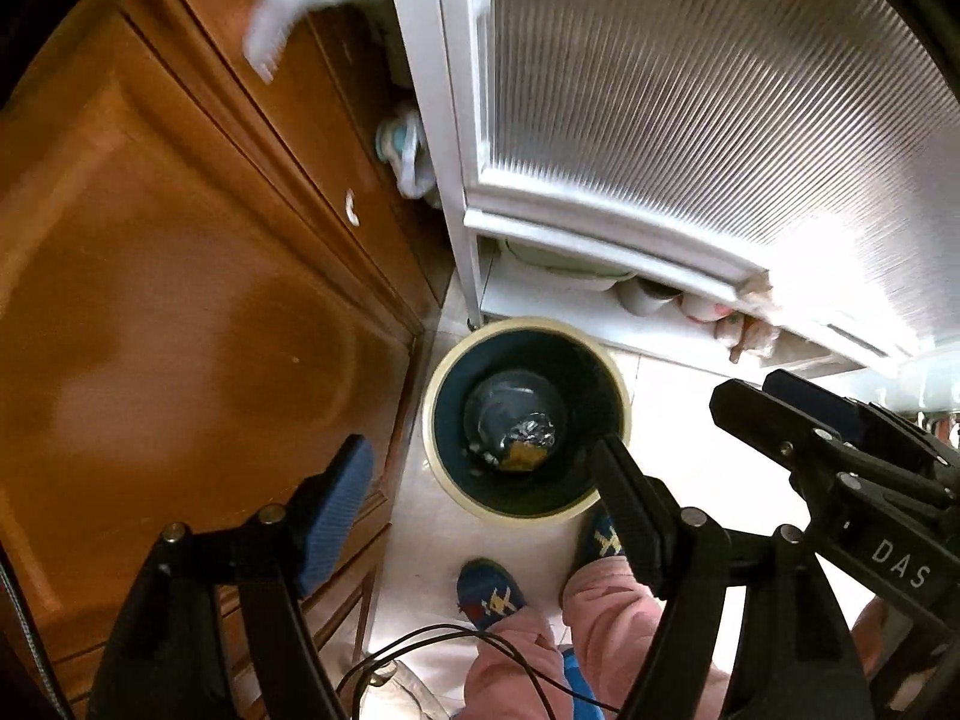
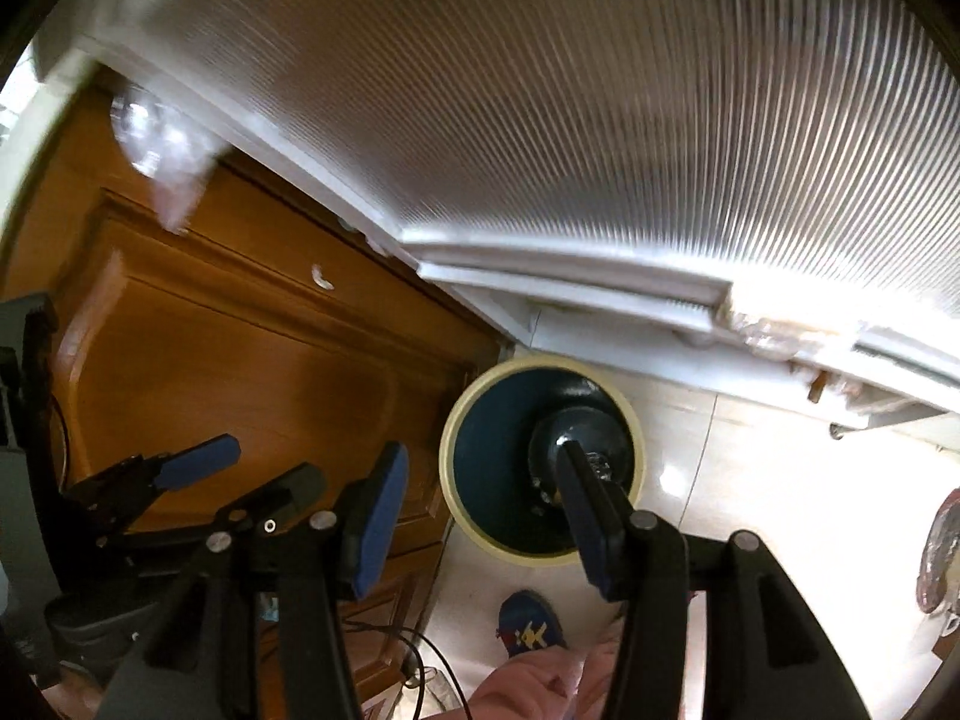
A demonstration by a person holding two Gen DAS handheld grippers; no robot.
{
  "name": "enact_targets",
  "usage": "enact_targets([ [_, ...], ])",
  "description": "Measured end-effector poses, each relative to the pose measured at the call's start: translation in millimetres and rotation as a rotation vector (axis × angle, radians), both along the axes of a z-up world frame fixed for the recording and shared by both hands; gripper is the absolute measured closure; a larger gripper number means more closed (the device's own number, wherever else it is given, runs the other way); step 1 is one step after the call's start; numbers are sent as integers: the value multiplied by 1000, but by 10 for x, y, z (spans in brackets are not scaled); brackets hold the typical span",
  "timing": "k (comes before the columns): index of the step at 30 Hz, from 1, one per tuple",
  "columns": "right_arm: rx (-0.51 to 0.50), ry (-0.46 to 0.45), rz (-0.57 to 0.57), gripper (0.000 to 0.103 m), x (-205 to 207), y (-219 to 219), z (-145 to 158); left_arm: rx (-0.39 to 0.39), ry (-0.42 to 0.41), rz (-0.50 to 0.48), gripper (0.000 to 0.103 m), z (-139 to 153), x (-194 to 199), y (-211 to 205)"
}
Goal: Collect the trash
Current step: 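Raise both grippers from the bin back over the counter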
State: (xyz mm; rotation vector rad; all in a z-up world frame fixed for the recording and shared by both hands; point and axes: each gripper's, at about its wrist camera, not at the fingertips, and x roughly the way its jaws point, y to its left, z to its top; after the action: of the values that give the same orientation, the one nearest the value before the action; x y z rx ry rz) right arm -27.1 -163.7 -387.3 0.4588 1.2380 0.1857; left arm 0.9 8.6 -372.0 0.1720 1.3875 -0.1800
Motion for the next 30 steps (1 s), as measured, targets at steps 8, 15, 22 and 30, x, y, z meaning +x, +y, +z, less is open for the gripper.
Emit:
enact_targets([
  [8, -77, -74, -8, 51, -68, 4, 801, -33, -64, -43, 29, 812, -86, -7],
  [15, -143, -149, -8, 51, -186, 35, 1567, -83, -111, -82, 29, 1532, -236, 42],
  [22, -225, -211, -31, 51, -297, 110, 2226, -131, -197, -110, 29, 2237, -290, 133],
  [30, -266, -304, -65, 51, -419, 131, 2933, -199, -299, -122, 29, 2994, -275, 217],
])
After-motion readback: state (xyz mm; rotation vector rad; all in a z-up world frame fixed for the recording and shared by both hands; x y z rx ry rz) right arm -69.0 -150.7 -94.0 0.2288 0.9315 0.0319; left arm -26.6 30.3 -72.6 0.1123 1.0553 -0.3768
